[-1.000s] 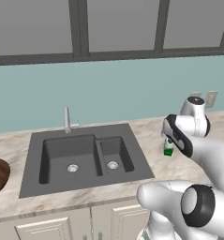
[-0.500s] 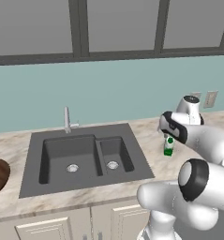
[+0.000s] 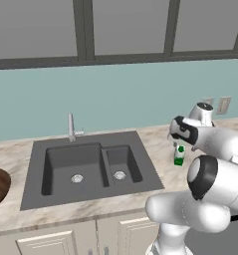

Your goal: Gather the eggs and milk located in the vicinity of the sink area and place them right next to the bowl.

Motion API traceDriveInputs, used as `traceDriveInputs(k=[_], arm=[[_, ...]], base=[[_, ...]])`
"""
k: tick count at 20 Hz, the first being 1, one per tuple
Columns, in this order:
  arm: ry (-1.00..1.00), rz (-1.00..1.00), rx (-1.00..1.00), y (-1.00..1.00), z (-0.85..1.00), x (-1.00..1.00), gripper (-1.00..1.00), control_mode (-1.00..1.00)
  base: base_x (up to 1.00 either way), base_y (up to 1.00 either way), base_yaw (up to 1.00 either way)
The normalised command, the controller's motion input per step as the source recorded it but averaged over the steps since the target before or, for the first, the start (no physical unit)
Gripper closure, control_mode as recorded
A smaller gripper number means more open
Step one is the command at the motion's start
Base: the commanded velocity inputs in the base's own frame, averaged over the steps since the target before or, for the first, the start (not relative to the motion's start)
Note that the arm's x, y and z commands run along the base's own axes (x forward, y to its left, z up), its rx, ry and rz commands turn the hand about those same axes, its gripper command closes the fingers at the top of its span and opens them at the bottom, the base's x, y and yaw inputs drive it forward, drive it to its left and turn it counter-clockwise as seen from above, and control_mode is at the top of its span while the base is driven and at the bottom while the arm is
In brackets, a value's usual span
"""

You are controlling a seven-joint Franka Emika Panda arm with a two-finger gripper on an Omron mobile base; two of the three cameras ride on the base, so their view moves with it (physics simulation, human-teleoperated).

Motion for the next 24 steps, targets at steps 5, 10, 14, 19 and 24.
traceDriveInputs(k=[5, 10, 14, 19, 24], arm=[[0.00, -0.01, 0.00, 0.00, -0.17, 0.00, -1.00, -1.00], [0.00, -0.01, 0.00, 0.00, -0.18, 0.00, -1.00, -1.00], [0.00, -0.01, 0.00, 0.00, -0.20, 0.00, -1.00, -1.00], [0.00, -0.01, 0.00, 0.00, -0.18, 0.00, -1.00, -1.00], [0.00, -0.01, 0.00, 0.00, -0.11, 0.07, -1.00, -1.00]], base=[[0.00, 0.00, 0.00], [0.00, 0.00, 0.00], [0.00, 0.00, 0.00], [0.00, 0.00, 0.00], [0.00, 0.00, 0.00]])
